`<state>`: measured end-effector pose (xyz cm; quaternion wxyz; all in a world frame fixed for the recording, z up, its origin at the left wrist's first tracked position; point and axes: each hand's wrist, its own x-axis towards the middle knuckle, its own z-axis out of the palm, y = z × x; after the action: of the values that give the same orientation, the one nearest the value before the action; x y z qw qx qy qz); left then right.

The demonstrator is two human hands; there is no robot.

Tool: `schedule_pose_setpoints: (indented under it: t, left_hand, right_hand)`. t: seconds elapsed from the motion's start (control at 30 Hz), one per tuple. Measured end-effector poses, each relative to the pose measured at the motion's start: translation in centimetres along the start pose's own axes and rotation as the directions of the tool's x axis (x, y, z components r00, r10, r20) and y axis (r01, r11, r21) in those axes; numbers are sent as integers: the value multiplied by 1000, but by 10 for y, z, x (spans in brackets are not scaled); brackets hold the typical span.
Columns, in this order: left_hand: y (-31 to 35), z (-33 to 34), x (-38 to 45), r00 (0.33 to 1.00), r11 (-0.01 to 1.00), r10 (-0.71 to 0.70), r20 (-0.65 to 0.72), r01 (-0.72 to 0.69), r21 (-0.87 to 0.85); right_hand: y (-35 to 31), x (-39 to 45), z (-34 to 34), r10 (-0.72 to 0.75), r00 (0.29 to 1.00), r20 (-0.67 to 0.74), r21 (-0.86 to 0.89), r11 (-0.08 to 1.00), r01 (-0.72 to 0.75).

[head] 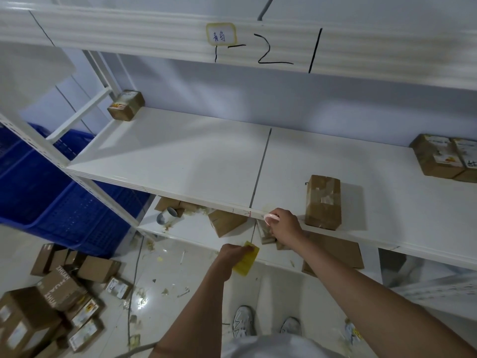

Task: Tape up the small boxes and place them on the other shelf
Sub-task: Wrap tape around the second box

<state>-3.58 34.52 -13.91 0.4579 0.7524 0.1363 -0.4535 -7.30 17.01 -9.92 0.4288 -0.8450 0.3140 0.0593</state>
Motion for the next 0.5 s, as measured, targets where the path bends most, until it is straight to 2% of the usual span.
schedule_pose_setpoints:
  t: [0.33,0.47,0.5]
  left_hand:
    - [5,0,-6,994,998,-41,-106,46,44]
    - [-10,-6,-9,971,963,-18,-240,81,257]
    - [-15,-7,-11,968,962,-11,-251,78,261]
  right_hand:
    - [-3,-6,3,-48,999,22,-63,997,50]
    - [-4,-12,7,-62,996,57,-60,996,65]
    - [-5,-13,8,-58,996,66,-55,997,62]
